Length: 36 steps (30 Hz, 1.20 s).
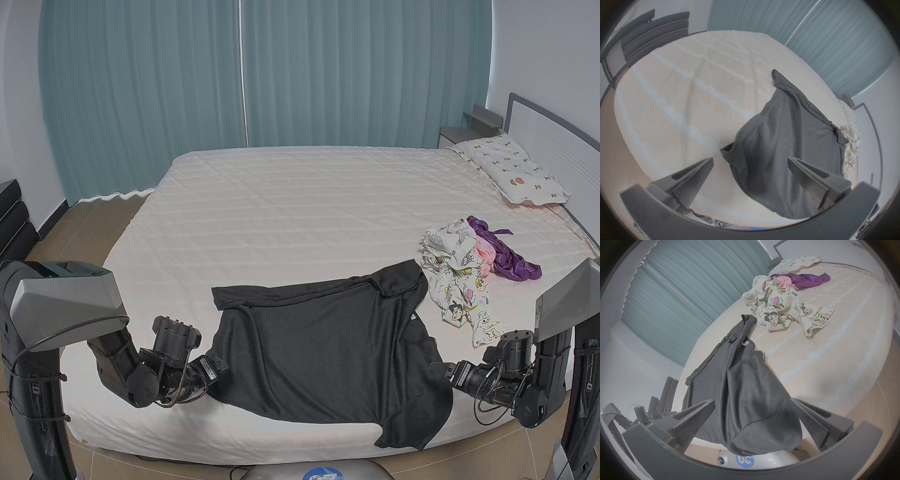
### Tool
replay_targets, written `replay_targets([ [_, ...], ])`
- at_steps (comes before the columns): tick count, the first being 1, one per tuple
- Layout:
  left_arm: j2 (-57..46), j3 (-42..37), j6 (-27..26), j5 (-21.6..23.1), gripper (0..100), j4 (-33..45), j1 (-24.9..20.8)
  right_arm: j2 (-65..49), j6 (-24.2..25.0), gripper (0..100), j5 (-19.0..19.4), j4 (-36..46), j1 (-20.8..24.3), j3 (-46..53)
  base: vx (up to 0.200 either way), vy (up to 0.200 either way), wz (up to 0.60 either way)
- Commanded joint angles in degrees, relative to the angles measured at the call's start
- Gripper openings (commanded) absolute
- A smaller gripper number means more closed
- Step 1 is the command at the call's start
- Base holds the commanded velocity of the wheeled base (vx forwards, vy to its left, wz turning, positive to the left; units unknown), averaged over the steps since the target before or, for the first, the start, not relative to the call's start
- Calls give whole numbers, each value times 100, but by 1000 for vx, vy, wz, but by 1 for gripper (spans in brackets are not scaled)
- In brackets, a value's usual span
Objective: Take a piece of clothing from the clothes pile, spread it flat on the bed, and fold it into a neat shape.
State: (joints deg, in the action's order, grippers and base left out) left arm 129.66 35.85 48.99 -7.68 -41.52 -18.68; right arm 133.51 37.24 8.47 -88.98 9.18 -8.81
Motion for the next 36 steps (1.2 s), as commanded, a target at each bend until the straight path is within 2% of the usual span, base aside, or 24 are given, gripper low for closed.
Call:
replay_targets([
  [1,411,194,-39,-366,0,21,-215,114,11,100,-3,-93,5,-77,0,0,0],
  [3,446,176,-136,-515,0,39,-215,131,2,100,-12,-93,5,-68,0,0,0],
  [8,420,-17,-188,-542,0,65,-110,158,-6,100,-3,-93,-21,-77,0,0,0],
  [18,-213,-887,-769,-480,0,355,576,395,-226,100,-12,302,-118,-516,0,0,0],
  [27,-415,-1010,-1041,-471,0,1146,532,641,-349,100,-12,469,-109,-850,0,0,0],
  [34,-380,-992,-1050,-375,0,1164,523,694,-376,100,14,803,-4,-1166,0,0,0],
  [35,-380,-992,-1050,-331,0,1164,523,703,-402,0,14,891,49,-1175,0,0,0],
  [36,-380,-992,-1050,-331,0,1164,523,703,-411,0,14,900,58,-1184,0,0,0],
])
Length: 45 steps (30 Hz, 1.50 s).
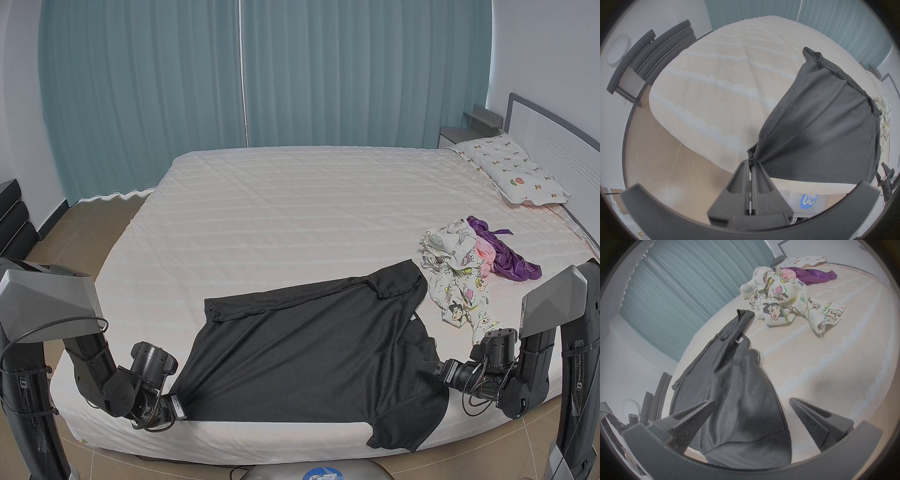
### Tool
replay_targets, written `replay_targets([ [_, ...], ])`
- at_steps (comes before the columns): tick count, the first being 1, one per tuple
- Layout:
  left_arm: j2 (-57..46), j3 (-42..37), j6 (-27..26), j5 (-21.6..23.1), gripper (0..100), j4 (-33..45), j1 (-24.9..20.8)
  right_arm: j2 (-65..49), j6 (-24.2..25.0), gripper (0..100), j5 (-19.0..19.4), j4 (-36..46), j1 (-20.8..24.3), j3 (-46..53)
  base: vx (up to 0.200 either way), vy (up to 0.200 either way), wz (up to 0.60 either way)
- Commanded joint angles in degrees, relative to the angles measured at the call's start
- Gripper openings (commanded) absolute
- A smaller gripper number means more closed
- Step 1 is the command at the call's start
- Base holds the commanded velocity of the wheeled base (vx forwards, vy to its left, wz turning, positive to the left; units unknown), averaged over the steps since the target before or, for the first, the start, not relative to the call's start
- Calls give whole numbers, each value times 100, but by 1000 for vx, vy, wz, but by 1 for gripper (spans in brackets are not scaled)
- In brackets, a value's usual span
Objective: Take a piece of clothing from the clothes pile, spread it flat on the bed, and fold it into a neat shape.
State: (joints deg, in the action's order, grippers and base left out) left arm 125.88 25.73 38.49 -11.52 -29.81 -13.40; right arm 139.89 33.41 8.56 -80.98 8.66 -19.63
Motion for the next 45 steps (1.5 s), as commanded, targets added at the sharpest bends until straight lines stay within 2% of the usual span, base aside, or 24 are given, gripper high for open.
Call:
replay_targets([
  [1,-2,28,1,80,0,-8,4,83,-89,0,-3,162,145,-147,0,0,0],
  [6,-2,-7,1,89,0,1,-5,21,-318,0,-3,214,5,-120,0,0,0],
  [9,-11,-60,-25,89,0,10,-31,-23,-643,0,14,223,-417,-76,0,0,0],
  [12,-2,-139,-131,97,0,19,-102,-137,-722,0,76,320,-690,-59,0,0,0],
  [16,-11,-200,-210,115,0,186,-216,-295,-1091,0,340,575,-1015,-32,0,0,0],
  [23,-64,-200,-210,115,0,643,-409,-418,-1250,0,383,575,-989,-261,0,0,0],
  [31,-37,-121,-201,115,0,625,-409,-322,-1425,0,375,786,-971,-314,0,0,0],
  [32,-37,-130,-192,124,100,625,-409,-287,-1425,100,366,803,-980,-340,0,0,0],
  [38,-46,-104,-210,124,100,528,-392,-436,-1223,100,340,724,-927,-279,0,0,0],
  [41,-108,-69,-210,124,100,458,-304,-823,-793,100,313,733,-866,-208,0,0,0],
  [42,-231,-7,-219,115,100,414,-190,-1113,-336,100,313,751,-857,-164,0,0,0],
  [43,-248,2,-219,115,100,414,-181,-1139,-300,100,304,751,-857,-155,0,0,0],
  [44,-538,142,-210,150,100,397,13,-1359,157,100,296,742,-839,-103,0,0,0],
  [45,-582,178,-210,168,100,397,48,-1403,227,100,296,742,-839,-85,0,0,0],
])
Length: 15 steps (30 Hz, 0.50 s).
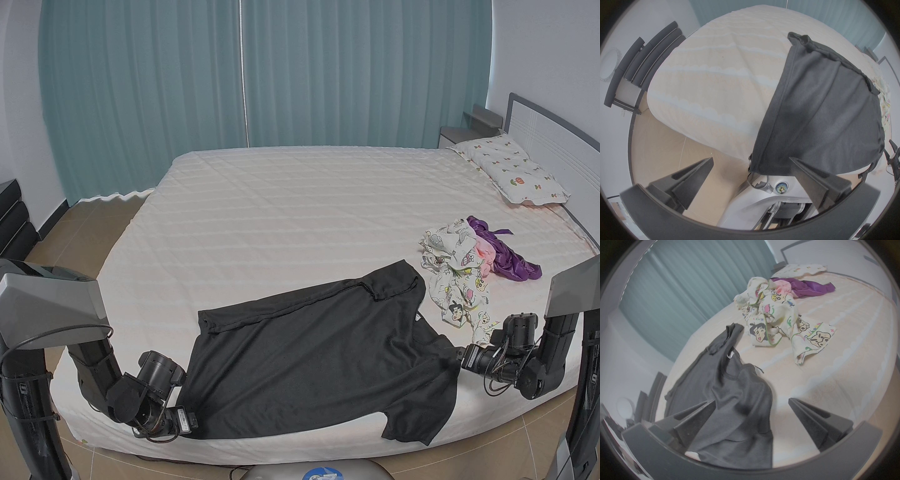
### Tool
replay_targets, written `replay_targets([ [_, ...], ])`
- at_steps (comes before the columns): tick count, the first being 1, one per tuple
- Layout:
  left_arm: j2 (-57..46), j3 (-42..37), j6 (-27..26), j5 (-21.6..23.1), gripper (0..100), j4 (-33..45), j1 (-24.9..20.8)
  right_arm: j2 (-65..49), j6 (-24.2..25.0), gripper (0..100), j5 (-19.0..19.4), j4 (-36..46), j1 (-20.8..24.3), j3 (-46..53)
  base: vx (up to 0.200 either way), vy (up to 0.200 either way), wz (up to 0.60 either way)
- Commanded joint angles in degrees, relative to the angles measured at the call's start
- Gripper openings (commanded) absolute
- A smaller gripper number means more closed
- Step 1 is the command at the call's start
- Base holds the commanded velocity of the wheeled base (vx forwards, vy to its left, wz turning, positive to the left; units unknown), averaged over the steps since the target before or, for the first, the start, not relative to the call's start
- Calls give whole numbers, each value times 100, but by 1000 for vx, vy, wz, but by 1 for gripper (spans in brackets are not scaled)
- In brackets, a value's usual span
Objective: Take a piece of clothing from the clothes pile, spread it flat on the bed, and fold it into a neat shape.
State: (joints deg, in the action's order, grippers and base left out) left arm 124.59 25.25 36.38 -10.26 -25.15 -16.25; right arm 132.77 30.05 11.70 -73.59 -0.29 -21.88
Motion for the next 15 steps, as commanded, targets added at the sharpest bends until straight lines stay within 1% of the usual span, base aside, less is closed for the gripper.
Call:
replay_targets([
  [1,-690,393,10,209,100,-43,474,-849,862,100,-19,-23,82,281,0,0,0],
  [4,-1051,727,45,728,100,-43,685,-1157,1609,100,34,-32,187,562,0,0,0],
  [5,-1068,762,54,772,100,-34,702,-1174,1697,100,34,-41,205,571,0,0,0],
  [6,-1068,947,63,956,100,-8,729,-1201,2154,100,34,-76,267,624,0,0,0],
  [7,-1059,1035,63,956,100,1,729,-1201,2321,100,25,-94,284,633,0,0,0],
  [8,-1059,1035,63,956,100,1,729,-1201,2321,100,25,-94,284,633,0,0,0],
  [9,-804,1448,142,956,100,1,729,-1095,2796,100,16,-226,416,712,0,0,0],
  [12,-488,2028,379,921,100,28,729,-840,2963,100,7,-524,486,808,0,0,0],
  [13,-330,2327,511,903,100,107,729,-735,2998,100,7,-814,495,914,0,0,0],
  [15,-101,2758,607,903,100,309,729,-585,3007,100,43,-1210,530,1081,0,0,0],
])
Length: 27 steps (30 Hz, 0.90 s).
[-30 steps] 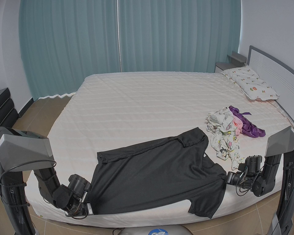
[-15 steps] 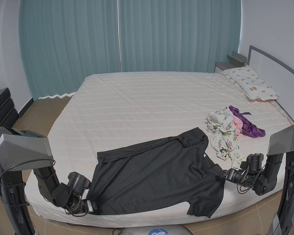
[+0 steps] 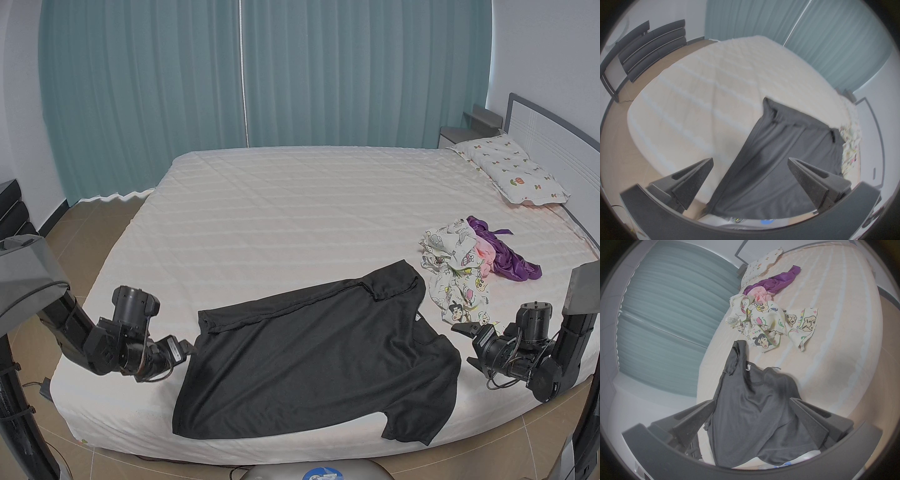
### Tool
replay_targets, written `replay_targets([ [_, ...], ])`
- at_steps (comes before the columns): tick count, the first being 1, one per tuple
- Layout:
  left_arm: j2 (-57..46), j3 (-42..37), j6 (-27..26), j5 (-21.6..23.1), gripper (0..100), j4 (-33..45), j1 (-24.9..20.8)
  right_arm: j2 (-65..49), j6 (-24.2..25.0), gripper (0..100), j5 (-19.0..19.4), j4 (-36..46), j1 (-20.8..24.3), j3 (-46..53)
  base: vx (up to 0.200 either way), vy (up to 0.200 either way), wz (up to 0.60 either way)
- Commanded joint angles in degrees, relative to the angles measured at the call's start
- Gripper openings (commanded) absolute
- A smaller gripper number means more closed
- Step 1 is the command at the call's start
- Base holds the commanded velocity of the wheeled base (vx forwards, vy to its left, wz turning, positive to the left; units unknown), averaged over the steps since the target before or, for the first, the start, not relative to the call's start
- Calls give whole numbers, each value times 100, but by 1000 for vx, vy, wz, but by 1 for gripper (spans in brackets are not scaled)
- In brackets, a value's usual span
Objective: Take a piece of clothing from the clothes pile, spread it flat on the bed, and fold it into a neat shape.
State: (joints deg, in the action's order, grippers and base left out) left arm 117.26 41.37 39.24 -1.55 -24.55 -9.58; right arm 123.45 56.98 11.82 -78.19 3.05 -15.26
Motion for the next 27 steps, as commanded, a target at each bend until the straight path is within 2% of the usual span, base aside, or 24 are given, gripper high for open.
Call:
replay_targets([
  [1,728,1364,347,23,100,390,62,434,314,100,30,-952,223,507,0,0,0],
  [2,728,1364,347,23,100,390,62,434,314,100,30,-952,223,507,0,0,0],
  [3,956,1901,435,23,100,794,62,601,296,100,-14,-1181,302,639,0,0,0],
  [8,1484,3157,954,32,100,1691,44,583,419,100,4,-1181,284,691,0,0,0],
  [10,1501,3175,963,41,100,1726,44,583,437,100,4,-1181,284,691,0,0,0],
  [11,1756,3588,1077,41,100,2192,18,575,586,100,13,-1181,293,718,0,0,0],
  [19,2143,3992,1086,41,100,2297,-17,575,586,100,22,-1181,319,718,0,0,0],
  [27,2187,4045,1094,32,100,2297,-132,557,578,100,4,-1181,328,718,0,0,0],
])
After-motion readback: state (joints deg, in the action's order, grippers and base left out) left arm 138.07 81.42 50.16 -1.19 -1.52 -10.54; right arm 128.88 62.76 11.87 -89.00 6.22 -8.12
